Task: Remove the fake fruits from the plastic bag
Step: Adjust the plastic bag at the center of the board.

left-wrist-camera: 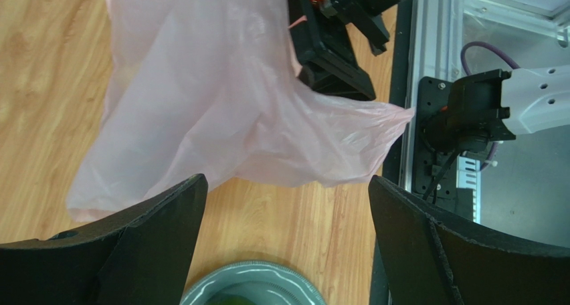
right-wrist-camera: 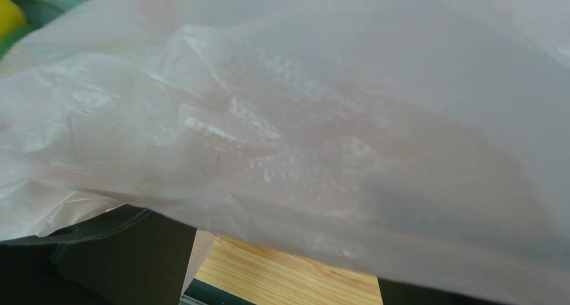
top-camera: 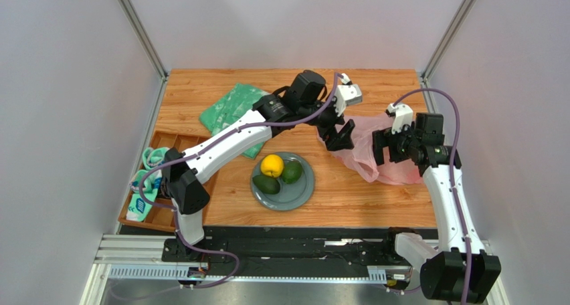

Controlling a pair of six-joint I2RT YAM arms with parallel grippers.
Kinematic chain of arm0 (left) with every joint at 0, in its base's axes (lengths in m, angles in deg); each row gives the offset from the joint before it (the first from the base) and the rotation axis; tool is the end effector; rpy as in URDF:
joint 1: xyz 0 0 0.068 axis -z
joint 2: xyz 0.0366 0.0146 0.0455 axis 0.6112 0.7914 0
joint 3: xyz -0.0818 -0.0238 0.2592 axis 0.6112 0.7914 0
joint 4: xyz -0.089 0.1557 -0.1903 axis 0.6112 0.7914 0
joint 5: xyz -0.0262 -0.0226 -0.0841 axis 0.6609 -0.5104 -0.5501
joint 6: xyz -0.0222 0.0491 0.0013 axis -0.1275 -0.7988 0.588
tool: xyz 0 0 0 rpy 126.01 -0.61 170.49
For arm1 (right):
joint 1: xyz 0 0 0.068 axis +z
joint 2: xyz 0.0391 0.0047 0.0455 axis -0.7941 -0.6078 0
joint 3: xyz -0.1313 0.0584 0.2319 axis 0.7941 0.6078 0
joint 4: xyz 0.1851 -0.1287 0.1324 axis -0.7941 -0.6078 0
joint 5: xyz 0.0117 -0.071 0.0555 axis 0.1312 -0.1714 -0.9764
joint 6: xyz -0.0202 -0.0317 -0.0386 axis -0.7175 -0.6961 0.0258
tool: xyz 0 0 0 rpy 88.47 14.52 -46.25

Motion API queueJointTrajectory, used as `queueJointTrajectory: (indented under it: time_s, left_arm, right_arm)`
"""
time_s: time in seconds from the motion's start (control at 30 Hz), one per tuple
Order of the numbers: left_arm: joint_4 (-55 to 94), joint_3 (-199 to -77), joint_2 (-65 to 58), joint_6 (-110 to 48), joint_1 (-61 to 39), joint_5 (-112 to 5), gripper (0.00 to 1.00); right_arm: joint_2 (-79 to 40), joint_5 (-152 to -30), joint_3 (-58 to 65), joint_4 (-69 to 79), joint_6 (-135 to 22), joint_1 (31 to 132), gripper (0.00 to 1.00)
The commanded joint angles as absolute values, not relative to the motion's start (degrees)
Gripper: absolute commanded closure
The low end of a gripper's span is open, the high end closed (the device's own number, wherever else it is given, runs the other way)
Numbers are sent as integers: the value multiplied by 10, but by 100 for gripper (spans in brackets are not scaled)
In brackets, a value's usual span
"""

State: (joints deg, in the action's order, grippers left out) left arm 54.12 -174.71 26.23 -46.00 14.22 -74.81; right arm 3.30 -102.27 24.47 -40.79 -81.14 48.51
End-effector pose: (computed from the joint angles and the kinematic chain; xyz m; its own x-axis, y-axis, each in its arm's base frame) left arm 0.2466 -0.3430 0.3929 -0.2339 0.3942 -0.8887 0.9689 0.1708 -0.1792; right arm 0.1990 -0.0024 0.3019 -0.6761 -0.2454 -0.6948 -0.3733 0.9270 0.0358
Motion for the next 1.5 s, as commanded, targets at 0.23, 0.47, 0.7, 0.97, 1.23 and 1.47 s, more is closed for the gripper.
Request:
queueJointTrajectory:
  time_s: [0.23, 0.47, 0.7, 0.97, 1.23, 1.47]
  left_arm:
    - [517, -1853, 401, -429, 167, -792, 34]
    - [532, -1818, 334, -448, 148, -778, 100]
    - [580, -1747, 234, -540, 132, -758, 100]
    - [602, -1620, 124, -578, 119, -757, 100]
    - [613, -1699, 231, -570, 119, -771, 100]
    - [595, -1716, 247, -558, 119, -772, 100]
  right_arm:
    - [-17, -1133, 184, -396, -752, 485, 11]
    - [1, -1069, 237, -403, -859, 485, 16]
    - [-26, -916, 339, -347, -984, 476, 25]
    - [13, -975, 321, -487, -1022, 476, 26]
    - [-122, -991, 213, -395, -970, 478, 28]
    - [-163, -1030, 165, -355, -940, 489, 30]
